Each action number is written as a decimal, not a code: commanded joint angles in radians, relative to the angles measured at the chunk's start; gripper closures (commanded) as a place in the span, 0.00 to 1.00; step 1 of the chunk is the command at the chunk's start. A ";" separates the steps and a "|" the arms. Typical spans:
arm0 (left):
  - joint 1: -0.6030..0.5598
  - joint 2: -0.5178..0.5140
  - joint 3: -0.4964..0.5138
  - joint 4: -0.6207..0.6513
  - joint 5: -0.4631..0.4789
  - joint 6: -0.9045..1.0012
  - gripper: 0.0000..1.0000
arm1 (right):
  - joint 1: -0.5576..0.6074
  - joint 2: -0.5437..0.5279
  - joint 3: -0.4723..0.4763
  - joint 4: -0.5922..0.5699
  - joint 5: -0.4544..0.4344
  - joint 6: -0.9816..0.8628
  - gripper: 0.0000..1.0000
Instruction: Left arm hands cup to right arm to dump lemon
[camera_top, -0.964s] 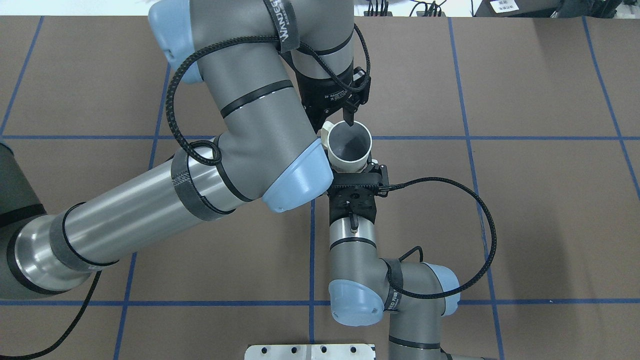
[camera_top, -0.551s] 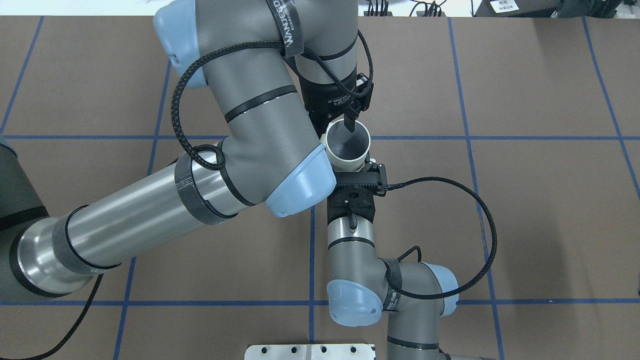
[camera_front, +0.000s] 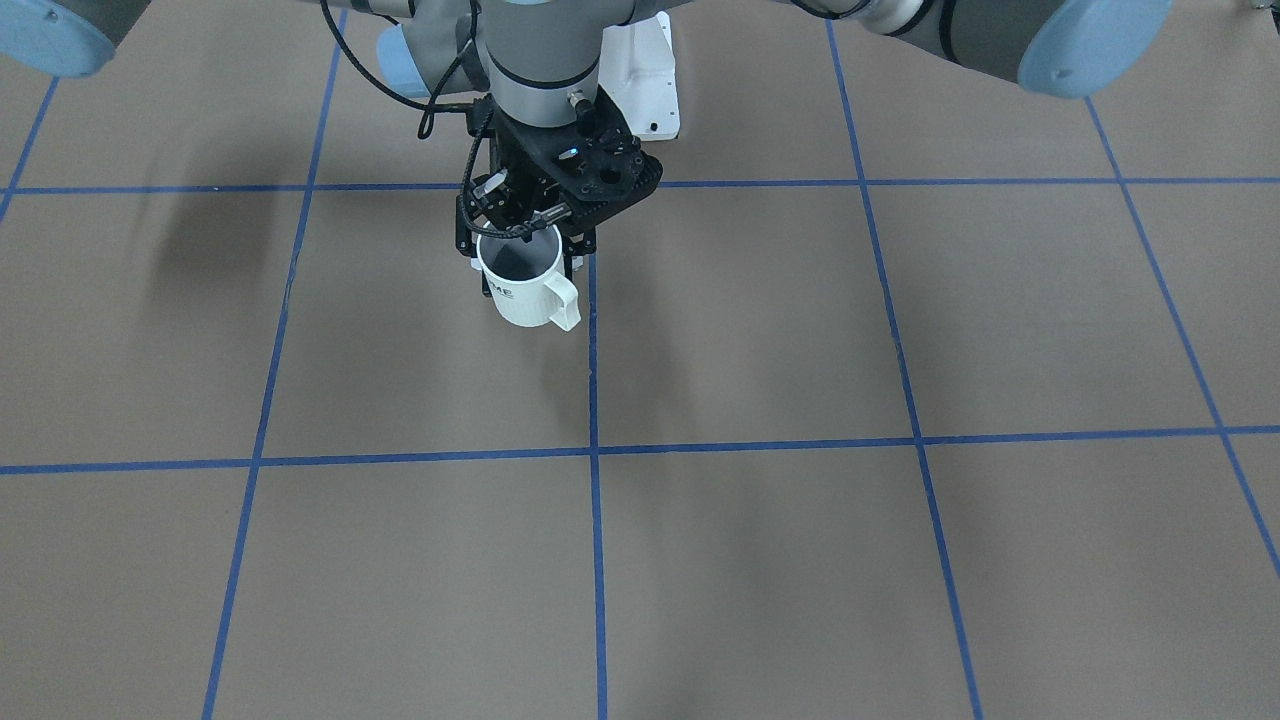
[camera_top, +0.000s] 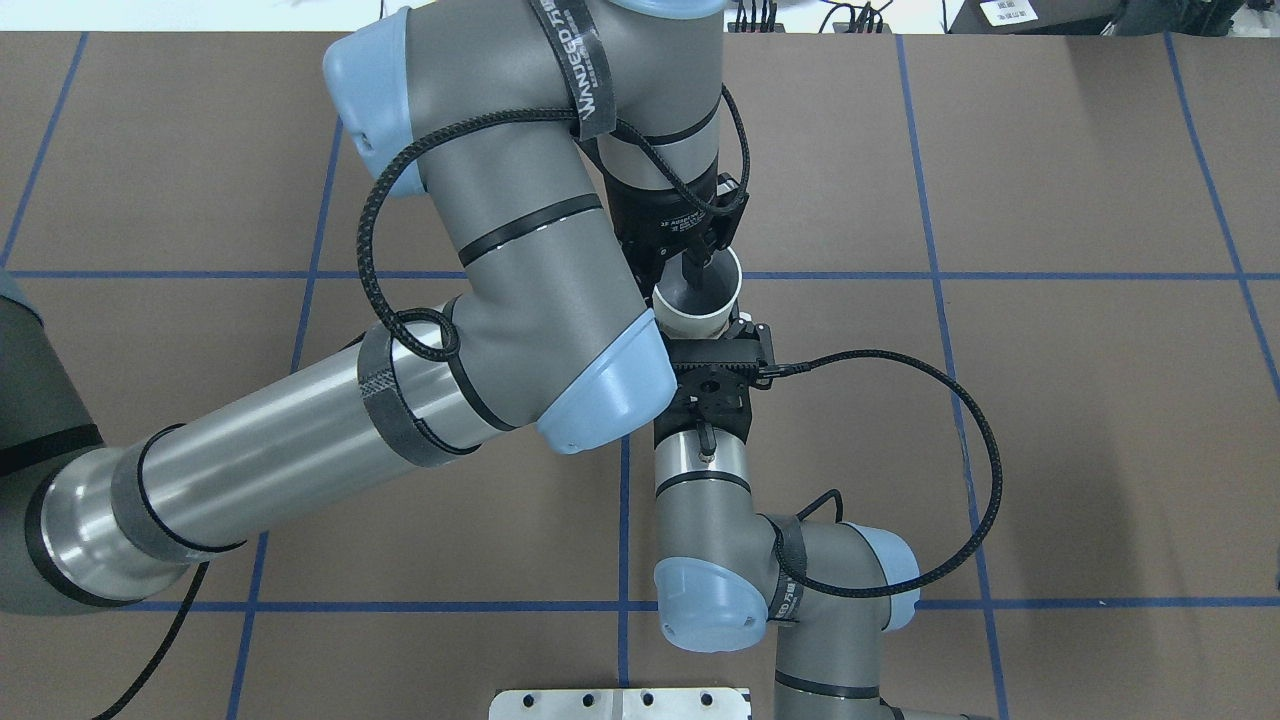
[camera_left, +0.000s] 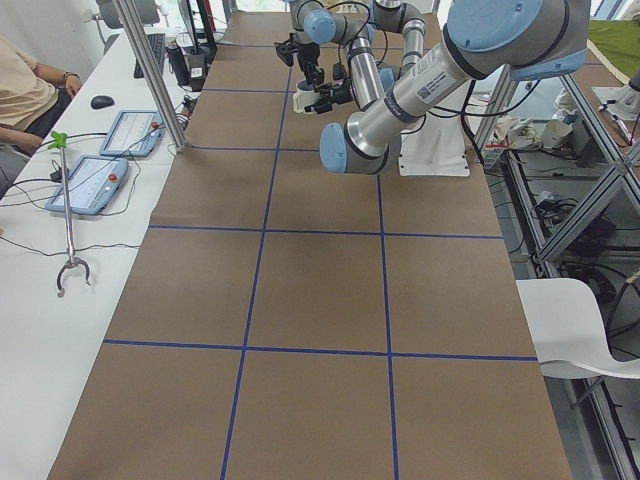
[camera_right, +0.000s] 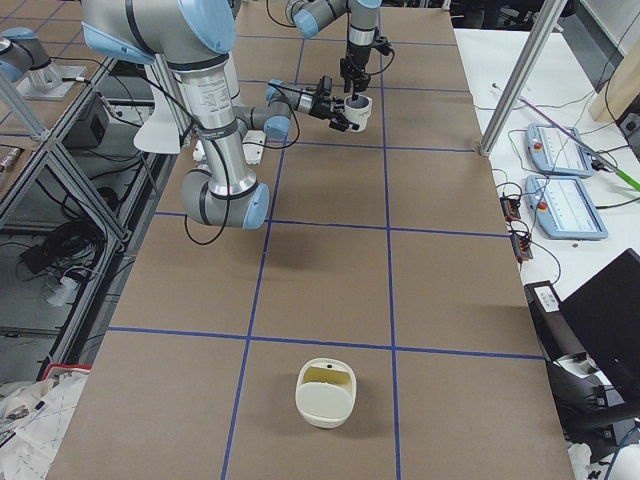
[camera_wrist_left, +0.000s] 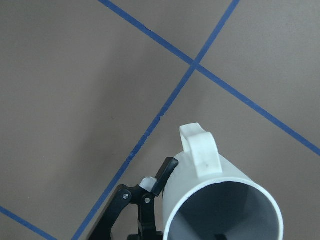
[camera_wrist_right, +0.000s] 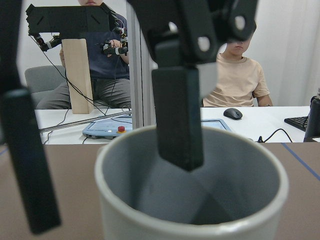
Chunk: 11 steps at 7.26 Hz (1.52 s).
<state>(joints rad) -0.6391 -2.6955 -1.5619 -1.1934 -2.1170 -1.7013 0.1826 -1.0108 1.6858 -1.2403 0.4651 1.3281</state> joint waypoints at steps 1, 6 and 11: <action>0.006 0.000 0.000 0.000 0.000 0.000 0.51 | 0.008 0.000 0.002 0.001 0.004 0.000 0.75; 0.006 0.000 0.003 0.000 0.000 0.000 0.58 | 0.008 -0.006 0.021 0.005 0.001 0.003 0.74; 0.006 -0.001 -0.001 0.005 -0.001 -0.001 1.00 | -0.005 -0.011 0.021 0.007 0.007 0.002 0.03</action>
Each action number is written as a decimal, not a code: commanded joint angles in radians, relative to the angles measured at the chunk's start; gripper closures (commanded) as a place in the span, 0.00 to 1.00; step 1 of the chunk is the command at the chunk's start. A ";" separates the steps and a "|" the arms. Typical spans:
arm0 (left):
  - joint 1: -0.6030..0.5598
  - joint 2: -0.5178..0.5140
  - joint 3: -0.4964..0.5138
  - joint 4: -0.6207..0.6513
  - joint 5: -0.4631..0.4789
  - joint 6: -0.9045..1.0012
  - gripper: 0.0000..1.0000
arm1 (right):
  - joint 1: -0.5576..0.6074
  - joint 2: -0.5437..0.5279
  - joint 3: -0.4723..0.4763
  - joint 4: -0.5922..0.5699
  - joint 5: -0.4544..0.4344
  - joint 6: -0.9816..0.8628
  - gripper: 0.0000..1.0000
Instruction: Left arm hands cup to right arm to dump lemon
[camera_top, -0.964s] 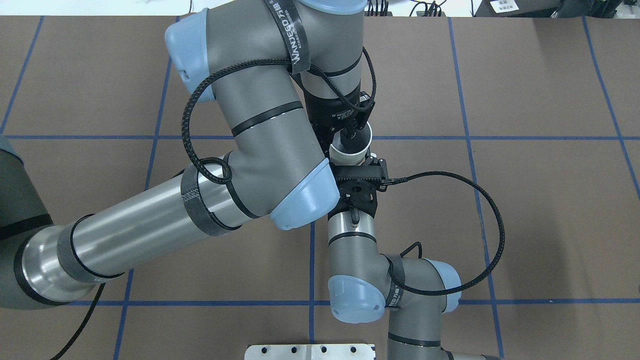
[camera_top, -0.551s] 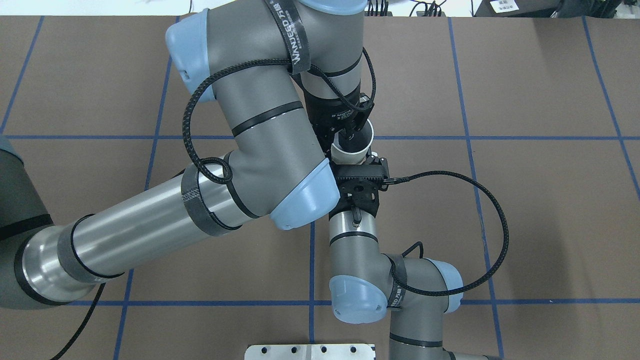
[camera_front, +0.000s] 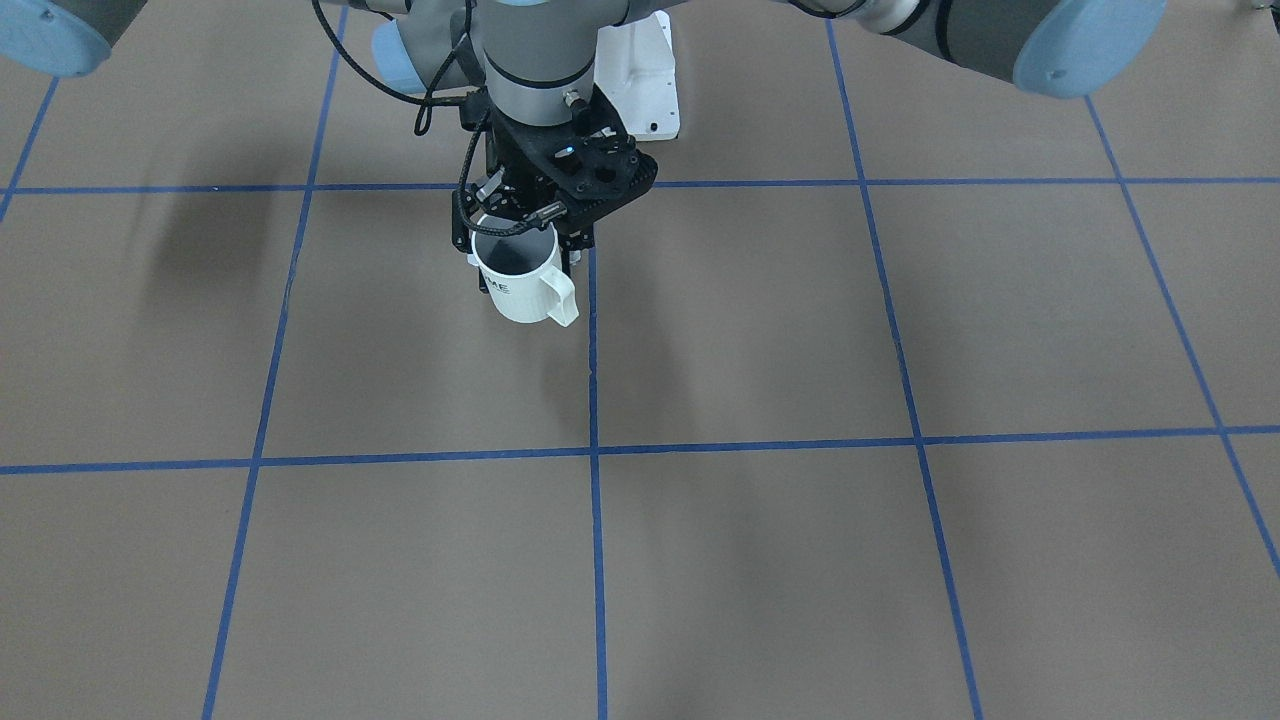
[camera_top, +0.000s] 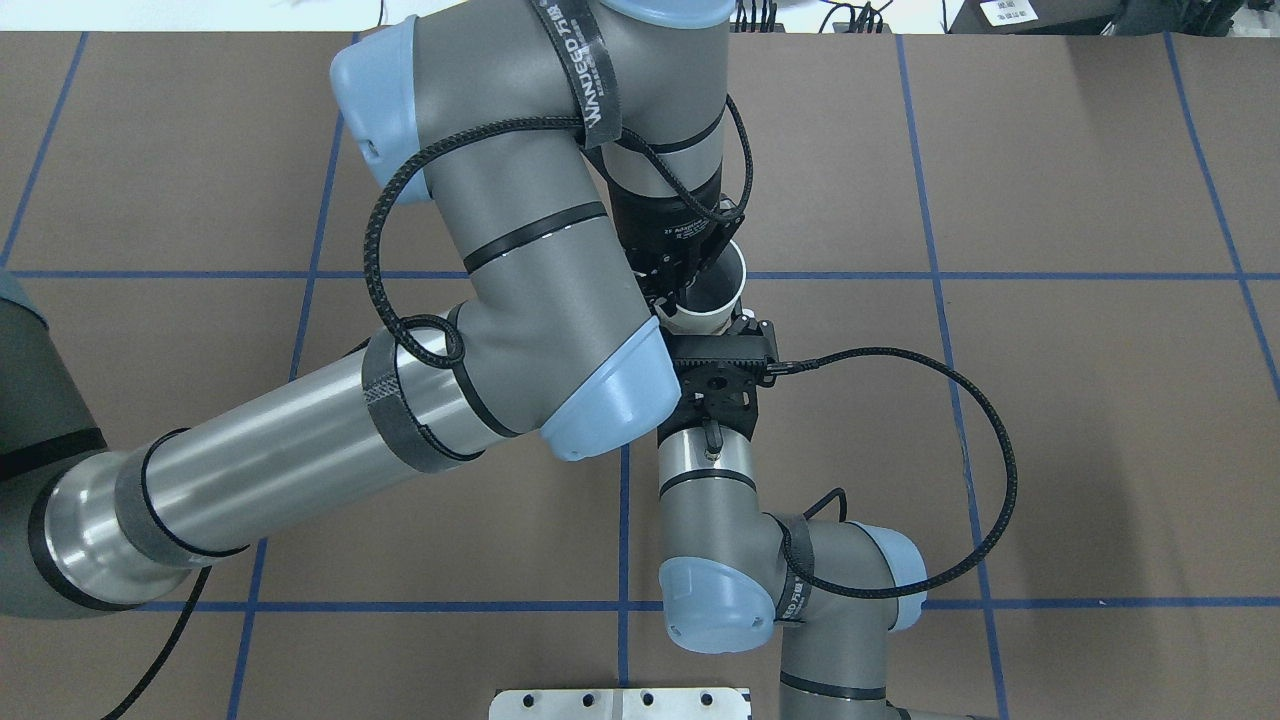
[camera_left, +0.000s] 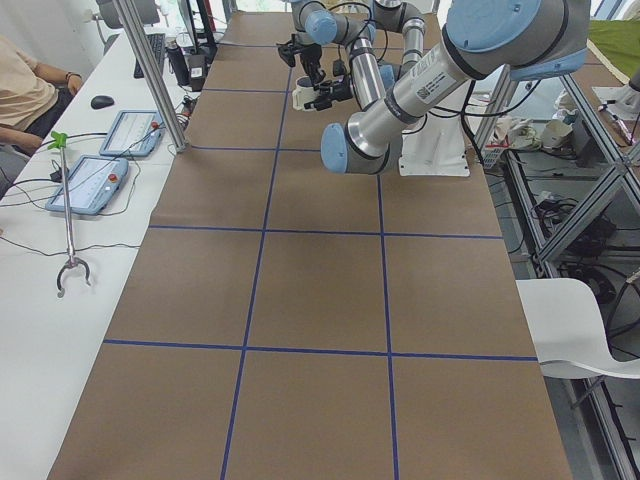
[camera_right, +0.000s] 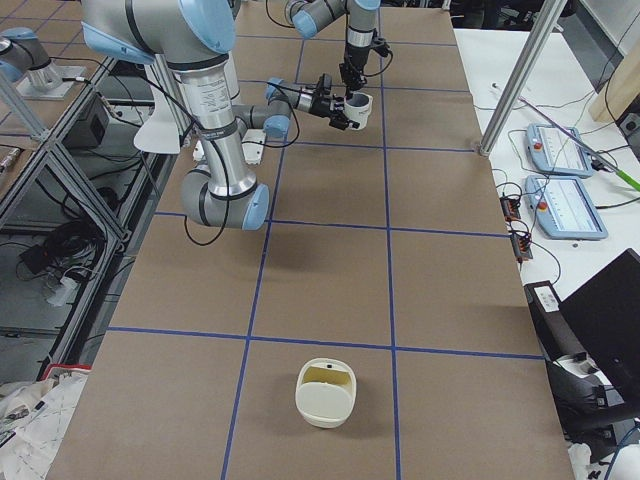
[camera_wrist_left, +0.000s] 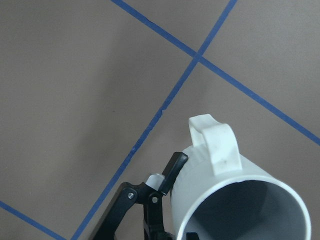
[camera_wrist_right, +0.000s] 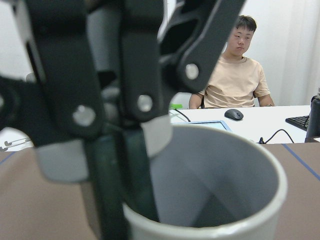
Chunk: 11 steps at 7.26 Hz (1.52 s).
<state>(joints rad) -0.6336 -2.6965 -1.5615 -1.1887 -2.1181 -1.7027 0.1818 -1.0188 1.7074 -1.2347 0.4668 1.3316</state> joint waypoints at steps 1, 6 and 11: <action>0.000 -0.005 -0.006 0.001 -0.002 0.000 1.00 | -0.014 -0.003 -0.003 0.000 0.007 -0.002 0.00; -0.024 -0.005 -0.038 0.015 -0.002 0.000 1.00 | -0.027 -0.015 -0.006 0.000 0.049 -0.003 0.00; -0.116 0.273 -0.381 0.069 -0.003 0.263 1.00 | 0.074 -0.114 0.101 0.000 0.353 -0.139 0.00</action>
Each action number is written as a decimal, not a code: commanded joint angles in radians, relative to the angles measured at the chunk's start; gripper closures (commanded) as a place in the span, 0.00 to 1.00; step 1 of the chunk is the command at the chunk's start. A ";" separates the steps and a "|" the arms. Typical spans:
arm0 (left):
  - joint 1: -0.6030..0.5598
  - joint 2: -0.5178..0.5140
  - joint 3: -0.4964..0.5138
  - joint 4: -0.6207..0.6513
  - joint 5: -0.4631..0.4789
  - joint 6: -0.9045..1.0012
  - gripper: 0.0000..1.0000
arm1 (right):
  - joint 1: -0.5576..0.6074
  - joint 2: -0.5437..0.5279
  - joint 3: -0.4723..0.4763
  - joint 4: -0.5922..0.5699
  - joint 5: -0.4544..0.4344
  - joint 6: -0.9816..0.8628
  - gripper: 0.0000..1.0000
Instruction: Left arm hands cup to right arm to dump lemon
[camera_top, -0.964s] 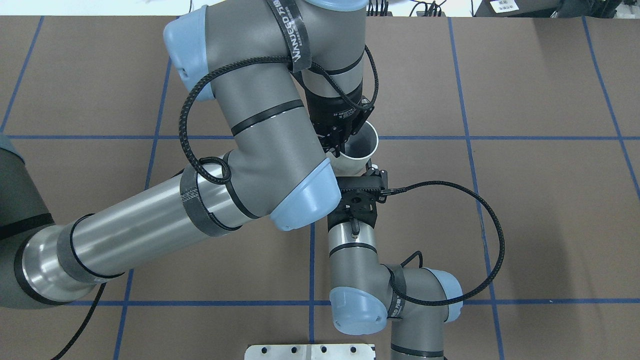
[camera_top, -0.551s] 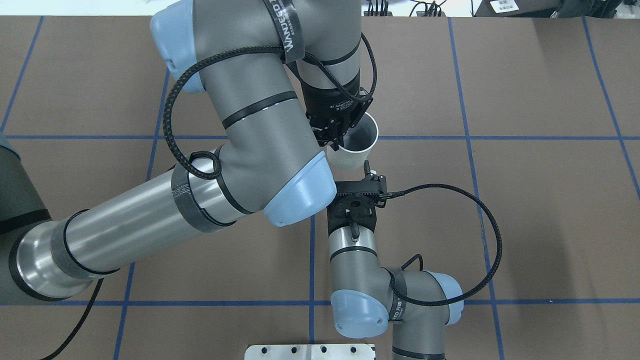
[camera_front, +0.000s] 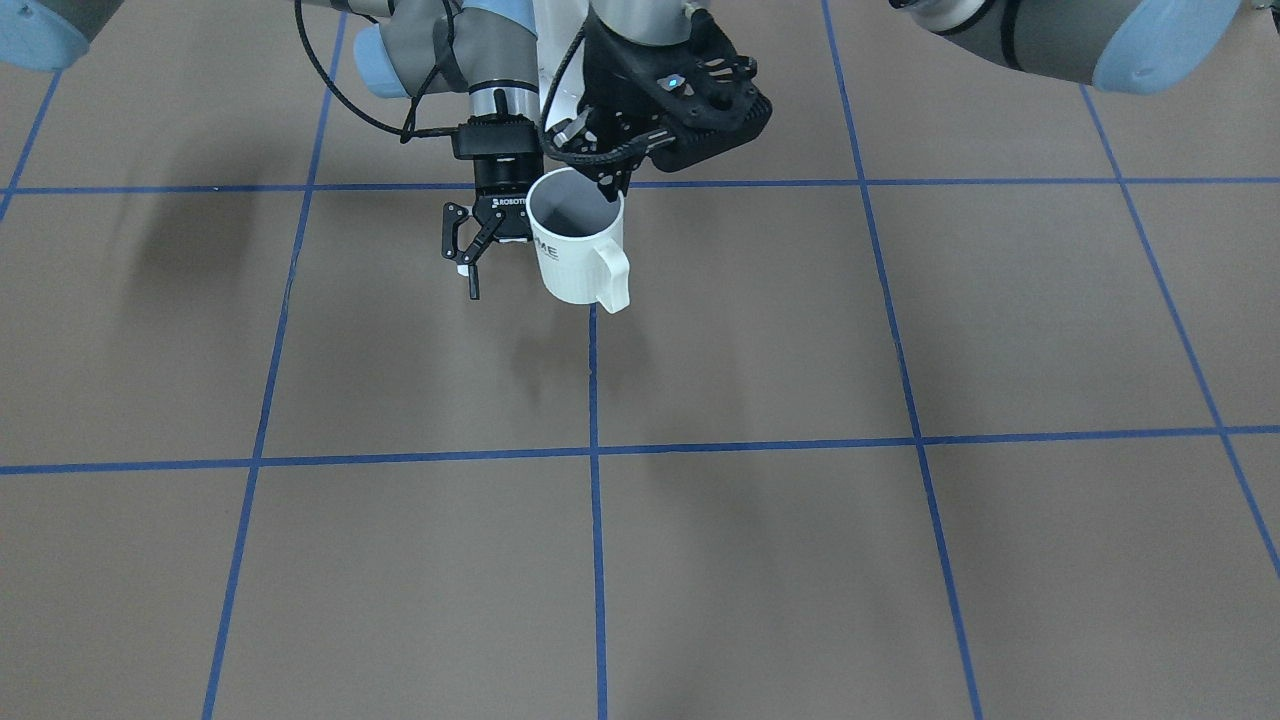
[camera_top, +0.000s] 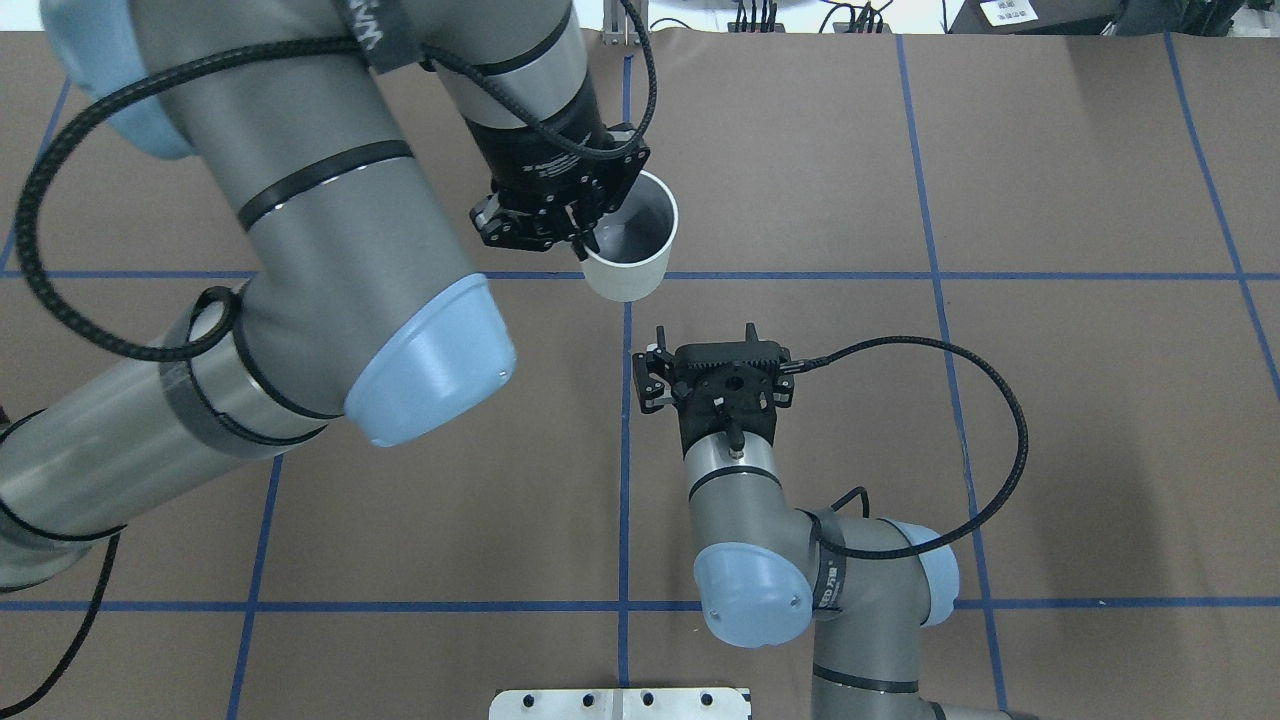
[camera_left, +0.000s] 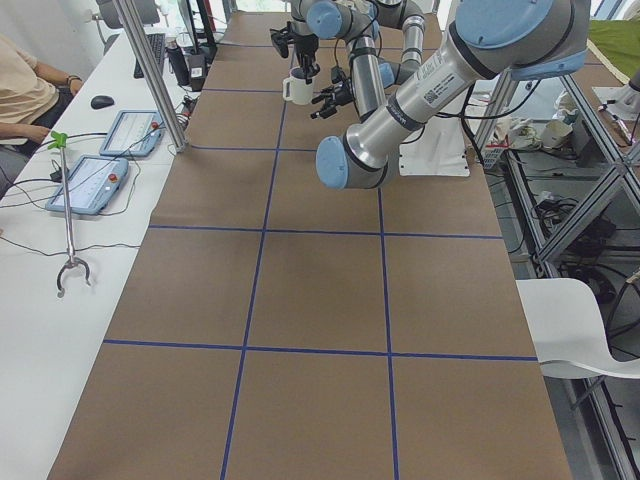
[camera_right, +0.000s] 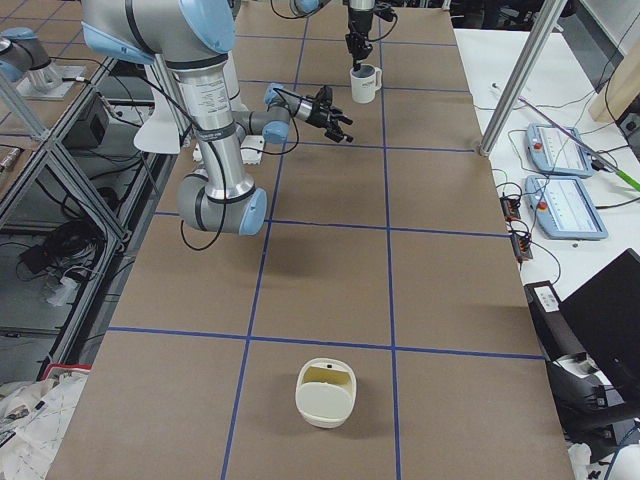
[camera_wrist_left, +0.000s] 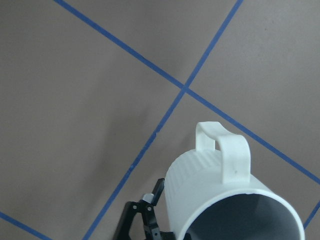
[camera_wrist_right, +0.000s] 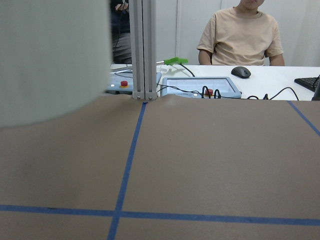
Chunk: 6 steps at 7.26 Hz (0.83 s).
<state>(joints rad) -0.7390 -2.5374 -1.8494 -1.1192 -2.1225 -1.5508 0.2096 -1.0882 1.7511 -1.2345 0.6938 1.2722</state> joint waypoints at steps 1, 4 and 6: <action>-0.046 0.240 -0.181 -0.004 -0.001 0.250 1.00 | 0.095 -0.102 0.092 0.000 0.232 -0.136 0.00; -0.149 0.611 -0.270 -0.104 -0.002 0.692 1.00 | 0.334 -0.254 0.209 0.000 0.681 -0.339 0.00; -0.253 0.818 -0.233 -0.256 -0.060 0.957 1.00 | 0.509 -0.358 0.249 -0.003 0.952 -0.459 0.00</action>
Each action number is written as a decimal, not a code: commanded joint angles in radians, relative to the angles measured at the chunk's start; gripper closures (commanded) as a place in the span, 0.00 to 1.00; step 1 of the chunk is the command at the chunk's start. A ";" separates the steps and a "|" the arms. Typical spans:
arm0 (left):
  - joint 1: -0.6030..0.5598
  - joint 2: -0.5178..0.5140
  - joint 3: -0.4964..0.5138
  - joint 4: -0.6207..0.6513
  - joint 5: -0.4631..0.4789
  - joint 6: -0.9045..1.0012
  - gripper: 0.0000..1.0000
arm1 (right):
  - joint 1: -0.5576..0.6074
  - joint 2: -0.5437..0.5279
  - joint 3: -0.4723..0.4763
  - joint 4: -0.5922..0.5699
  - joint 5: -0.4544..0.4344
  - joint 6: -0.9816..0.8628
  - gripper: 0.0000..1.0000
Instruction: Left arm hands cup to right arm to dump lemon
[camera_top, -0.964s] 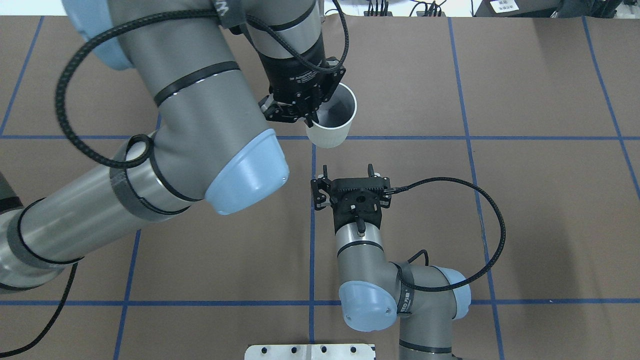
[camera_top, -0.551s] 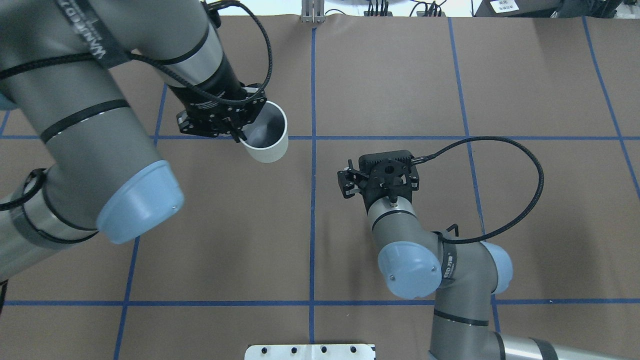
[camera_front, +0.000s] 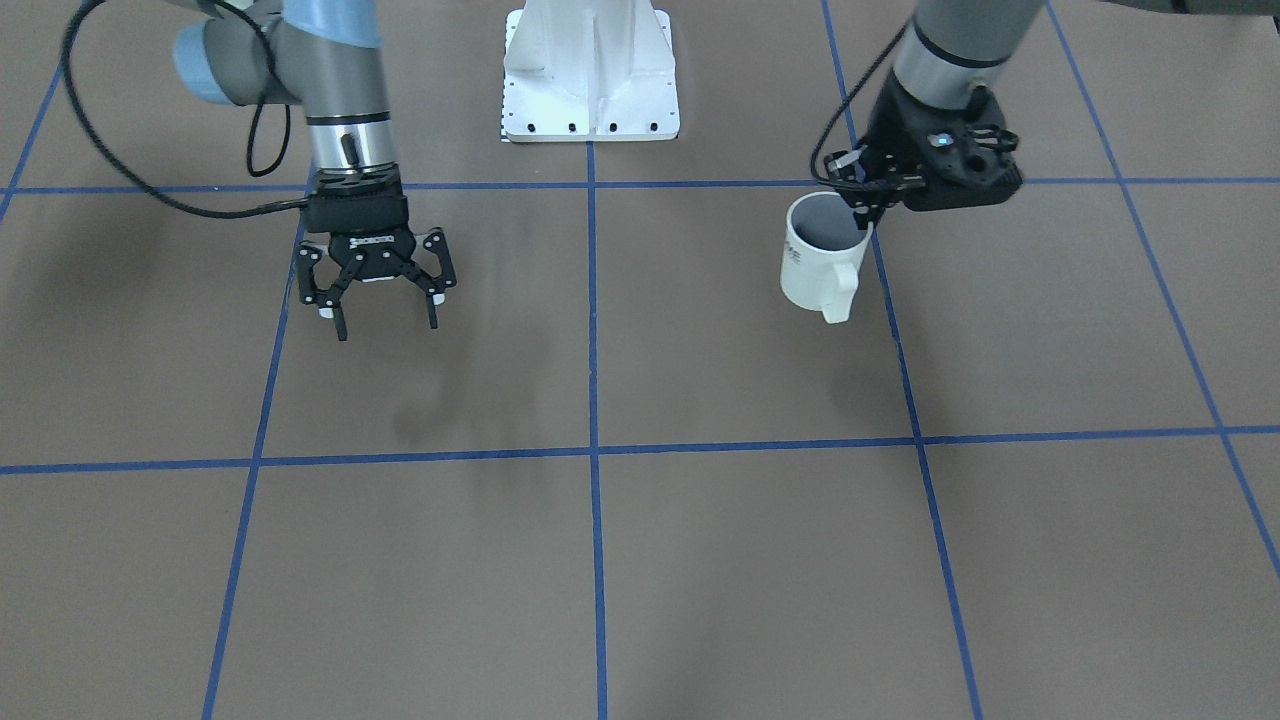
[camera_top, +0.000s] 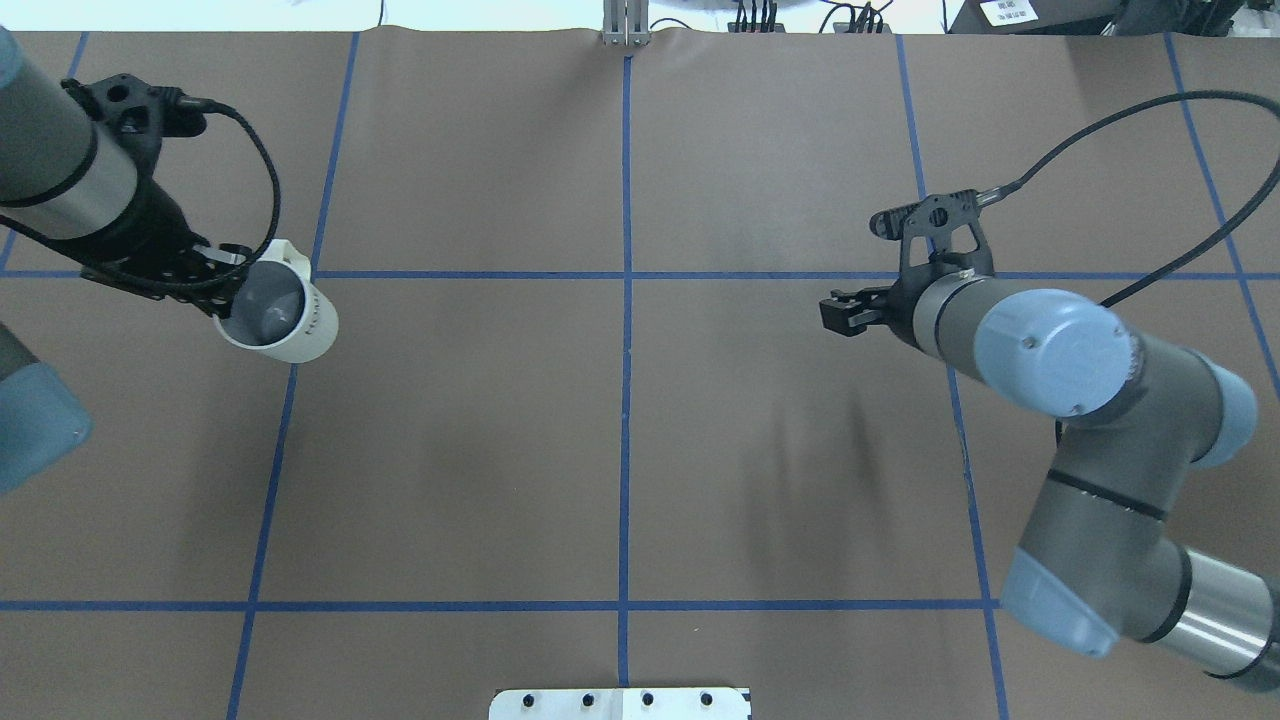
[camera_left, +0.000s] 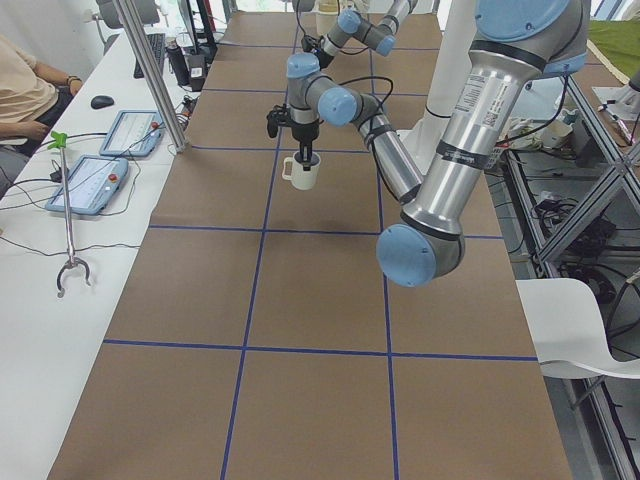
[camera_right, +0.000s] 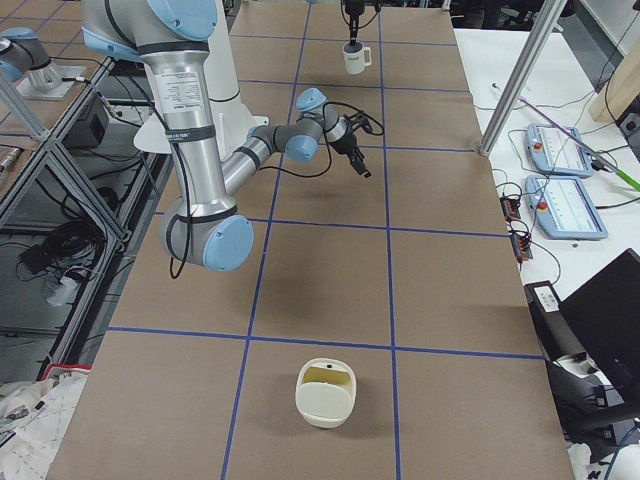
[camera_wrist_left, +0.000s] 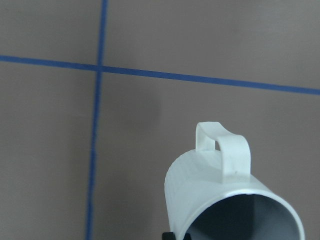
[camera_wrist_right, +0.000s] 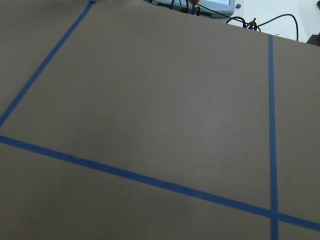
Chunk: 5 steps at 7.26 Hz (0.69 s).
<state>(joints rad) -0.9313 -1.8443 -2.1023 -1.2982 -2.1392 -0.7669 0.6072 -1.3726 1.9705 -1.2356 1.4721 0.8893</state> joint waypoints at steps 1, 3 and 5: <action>-0.134 0.137 0.089 -0.078 -0.110 0.299 1.00 | 0.219 -0.141 0.039 0.002 0.288 -0.158 0.00; -0.181 0.137 0.232 -0.064 -0.162 0.421 1.00 | 0.380 -0.233 0.056 0.001 0.451 -0.361 0.00; -0.179 0.139 0.303 -0.062 -0.163 0.422 1.00 | 0.526 -0.282 0.051 -0.007 0.634 -0.463 0.00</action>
<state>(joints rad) -1.1078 -1.7070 -1.8440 -1.3622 -2.2985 -0.3537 1.0470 -1.6203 2.0219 -1.2380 2.0058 0.4856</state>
